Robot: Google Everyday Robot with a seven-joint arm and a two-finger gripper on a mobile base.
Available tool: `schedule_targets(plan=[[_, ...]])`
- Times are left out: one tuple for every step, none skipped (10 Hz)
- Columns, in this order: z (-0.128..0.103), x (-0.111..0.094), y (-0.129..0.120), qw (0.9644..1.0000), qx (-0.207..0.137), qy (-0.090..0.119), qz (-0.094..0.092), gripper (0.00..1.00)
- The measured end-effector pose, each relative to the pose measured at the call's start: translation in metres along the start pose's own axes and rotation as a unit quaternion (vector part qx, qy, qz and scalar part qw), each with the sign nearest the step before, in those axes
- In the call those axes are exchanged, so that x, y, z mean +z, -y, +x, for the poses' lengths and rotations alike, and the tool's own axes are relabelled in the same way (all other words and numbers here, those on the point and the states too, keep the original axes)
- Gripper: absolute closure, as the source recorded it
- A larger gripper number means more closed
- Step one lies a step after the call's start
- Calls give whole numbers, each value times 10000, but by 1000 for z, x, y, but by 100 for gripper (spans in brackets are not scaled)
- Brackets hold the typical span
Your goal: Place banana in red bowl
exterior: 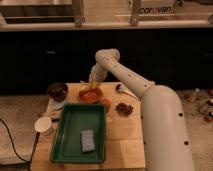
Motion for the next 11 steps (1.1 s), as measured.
schedule_targets(plan=[[0, 1, -1, 10000, 23, 4, -4, 20], [1, 2, -2, 10000, 63, 18, -30, 20], [2, 2, -2, 9999, 82, 22, -56, 20], [4, 2, -2, 9999, 101, 7, -93, 20], [5, 1, -1, 9999, 120, -6, -120, 20], [6, 1, 1, 9998, 127, -12, -138, 20], [10, -2, 3, 9998, 131, -17, -148, 20], [16, -6, 4, 9998, 146, -20, -151, 20], [20, -8, 4, 9998, 155, -15, -148, 20], [23, -10, 4, 9998, 153, -6, -148, 20], [25, -12, 4, 9998, 147, 17, -138, 20]])
